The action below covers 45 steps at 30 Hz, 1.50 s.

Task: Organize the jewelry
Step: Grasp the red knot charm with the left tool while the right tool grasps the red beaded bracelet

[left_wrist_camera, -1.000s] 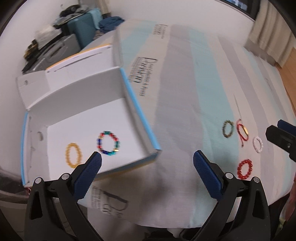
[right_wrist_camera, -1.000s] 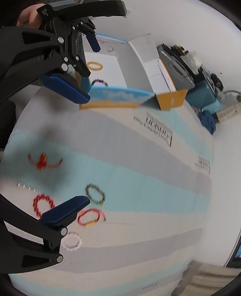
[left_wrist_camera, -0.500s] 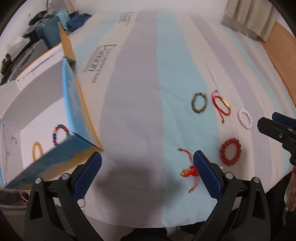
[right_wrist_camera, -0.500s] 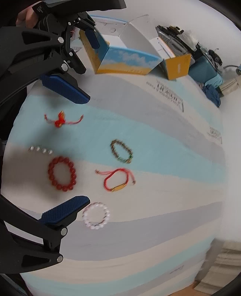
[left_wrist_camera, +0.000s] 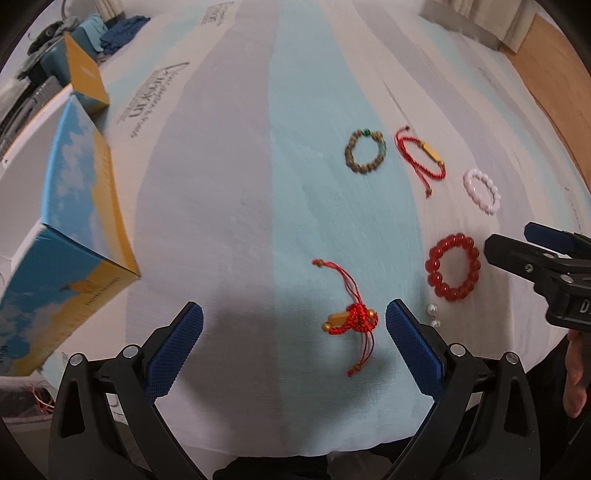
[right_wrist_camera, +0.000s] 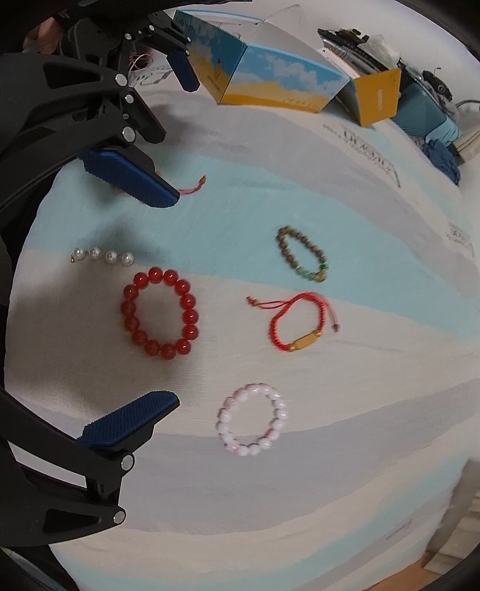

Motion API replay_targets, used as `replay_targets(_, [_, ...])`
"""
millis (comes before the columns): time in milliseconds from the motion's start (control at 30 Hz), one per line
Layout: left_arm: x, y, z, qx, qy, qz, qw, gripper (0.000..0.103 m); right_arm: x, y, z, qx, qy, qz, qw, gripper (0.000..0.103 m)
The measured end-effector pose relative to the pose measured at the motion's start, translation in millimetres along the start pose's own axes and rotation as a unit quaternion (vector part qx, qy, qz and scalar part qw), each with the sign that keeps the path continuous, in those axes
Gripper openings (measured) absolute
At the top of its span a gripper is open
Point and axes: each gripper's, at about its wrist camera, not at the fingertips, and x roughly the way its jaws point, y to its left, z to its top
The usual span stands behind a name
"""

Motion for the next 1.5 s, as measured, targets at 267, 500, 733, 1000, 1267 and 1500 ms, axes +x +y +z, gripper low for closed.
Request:
replay_targets(267, [25,-9,-4,0.008,0.020,-0.006,0.9997,0.096,31,-3,-6,0.004,0.027,-0.004,1.000,0.096])
replay_targets(500, [43,-12,-6,0.011,0.033,-0.008,0.9993,0.091,52,-4,-11,0.008,0.042,-0.005,0.999,0.096])
replay_targets(733, [58,-13,-4,0.013,0.044,-0.010,0.9989,0.085,68,-2,-12,0.012,0.053,-0.003,0.999,0.096])
replay_targets(1000, [65,-12,-3,0.017,0.046,-0.017,0.9987,0.071,77,1,-13,0.013,0.058,-0.011,0.998,0.083])
replay_targets(1267, [63,-17,-7,0.020,0.048,-0.034,0.9980,0.040,76,-1,-13,0.009,0.058,-0.019,0.998,0.057])
replay_targets(1500, [61,-27,-11,0.019,0.055,-0.045,0.9973,0.025,74,-2,-13,0.005,0.061,-0.020,0.998,0.026])
